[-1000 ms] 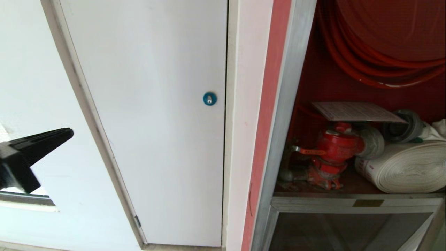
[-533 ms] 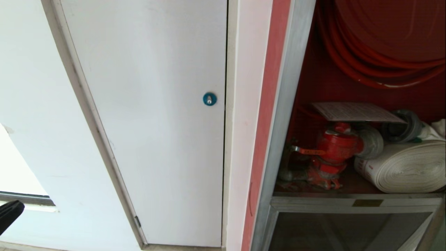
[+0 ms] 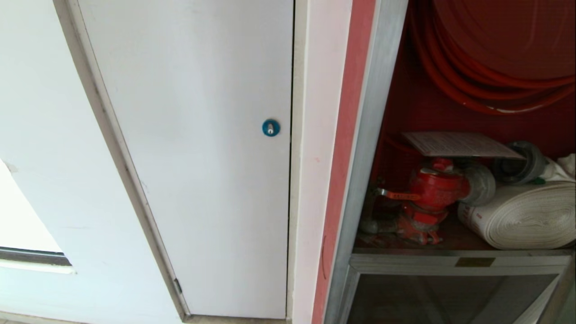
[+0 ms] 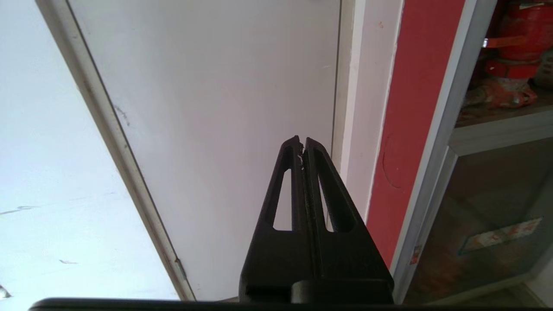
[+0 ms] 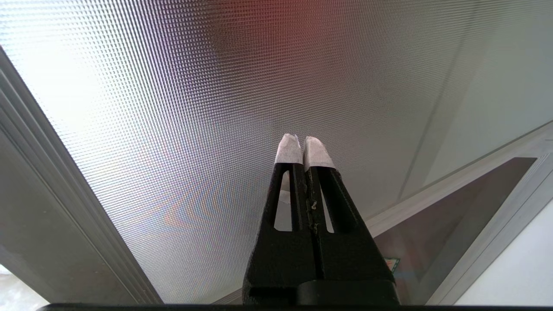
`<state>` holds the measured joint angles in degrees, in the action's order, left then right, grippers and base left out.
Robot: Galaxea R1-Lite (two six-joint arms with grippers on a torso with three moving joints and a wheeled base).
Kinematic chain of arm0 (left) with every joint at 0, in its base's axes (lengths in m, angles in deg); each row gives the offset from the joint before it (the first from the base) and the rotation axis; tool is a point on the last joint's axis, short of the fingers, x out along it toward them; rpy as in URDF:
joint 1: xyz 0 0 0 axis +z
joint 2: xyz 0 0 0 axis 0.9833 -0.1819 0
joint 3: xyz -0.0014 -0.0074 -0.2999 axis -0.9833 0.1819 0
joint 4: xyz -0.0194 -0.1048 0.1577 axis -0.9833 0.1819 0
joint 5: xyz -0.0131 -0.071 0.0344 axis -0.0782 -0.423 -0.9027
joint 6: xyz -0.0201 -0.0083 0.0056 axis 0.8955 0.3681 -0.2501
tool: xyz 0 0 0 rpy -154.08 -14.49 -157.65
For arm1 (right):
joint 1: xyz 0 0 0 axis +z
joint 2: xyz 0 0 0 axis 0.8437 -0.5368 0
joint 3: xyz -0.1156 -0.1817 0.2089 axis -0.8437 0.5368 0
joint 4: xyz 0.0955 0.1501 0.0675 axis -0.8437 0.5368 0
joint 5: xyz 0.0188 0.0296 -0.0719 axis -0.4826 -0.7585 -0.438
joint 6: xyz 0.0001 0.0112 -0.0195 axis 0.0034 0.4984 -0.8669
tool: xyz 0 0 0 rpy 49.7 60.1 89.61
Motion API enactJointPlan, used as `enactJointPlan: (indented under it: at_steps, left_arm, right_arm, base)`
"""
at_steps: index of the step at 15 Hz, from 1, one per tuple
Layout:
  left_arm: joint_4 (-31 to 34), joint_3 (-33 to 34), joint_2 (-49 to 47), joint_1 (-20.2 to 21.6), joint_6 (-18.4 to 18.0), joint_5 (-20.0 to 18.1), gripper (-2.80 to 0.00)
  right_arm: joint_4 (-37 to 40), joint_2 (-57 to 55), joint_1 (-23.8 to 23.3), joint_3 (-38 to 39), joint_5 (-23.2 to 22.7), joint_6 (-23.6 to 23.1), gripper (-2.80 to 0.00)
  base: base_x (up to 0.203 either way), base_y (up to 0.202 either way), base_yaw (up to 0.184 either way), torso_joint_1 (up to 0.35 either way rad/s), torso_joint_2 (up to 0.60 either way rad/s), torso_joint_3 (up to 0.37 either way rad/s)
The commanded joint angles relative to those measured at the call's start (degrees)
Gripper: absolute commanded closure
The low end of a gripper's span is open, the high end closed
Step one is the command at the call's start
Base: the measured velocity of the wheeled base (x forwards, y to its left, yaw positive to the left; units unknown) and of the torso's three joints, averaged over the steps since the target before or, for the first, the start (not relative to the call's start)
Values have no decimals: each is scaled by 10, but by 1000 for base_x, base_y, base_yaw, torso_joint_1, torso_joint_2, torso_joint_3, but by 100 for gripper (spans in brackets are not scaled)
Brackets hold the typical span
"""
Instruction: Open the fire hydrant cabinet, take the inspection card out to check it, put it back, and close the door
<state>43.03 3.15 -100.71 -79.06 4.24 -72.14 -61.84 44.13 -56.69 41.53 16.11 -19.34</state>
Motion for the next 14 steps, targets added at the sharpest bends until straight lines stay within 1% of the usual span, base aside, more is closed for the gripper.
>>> enactJointPlan:
  at_steps: [1,3,4,5,7,8,10,11,12,14]
  left_arm:
    - [0,27,65,0,-1,7,0]
    - [0,51,112,-1,-9,28,0]
    - [-1,64,121,-1,-26,57,0]
    - [0,69,121,-1,-34,83,0]
    - [-1,86,121,-2,-45,91,0]
    - [-2,96,121,-2,-58,94,0]
    - [0,97,121,-2,-67,130,0]
    - [1,97,121,-2,-83,149,0]
    - [3,97,121,-2,-86,159,0]
    - [40,97,121,-2,-87,161,0]
  right_arm:
    - [0,-1,0,2,0,0,0]
    - [-1,-1,0,2,0,0,0]
    - [0,-1,0,2,0,0,0]
    - [0,-1,0,1,0,0,0]
    - [0,-1,0,1,0,0,0]
    - [0,-1,0,1,0,0,0]
    - [0,-1,0,2,0,0,0]
    - [0,-1,0,2,0,0,0]
    - [0,-1,0,1,0,0,0]
    - [0,-1,0,2,0,0,0]
  base:
    - [0,0,0,0,0,0]
    - [0,0,0,0,0,0]
    - [0,0,0,0,0,0]
    - [0,0,0,0,0,0]
    - [0,0,0,0,0,0]
    - [0,0,0,0,0,0]
    - [0,0,0,0,0,0]
    - [0,0,0,0,0,0]
    - [0,0,0,0,0,0]
    - [0,0,0,0,0,0]
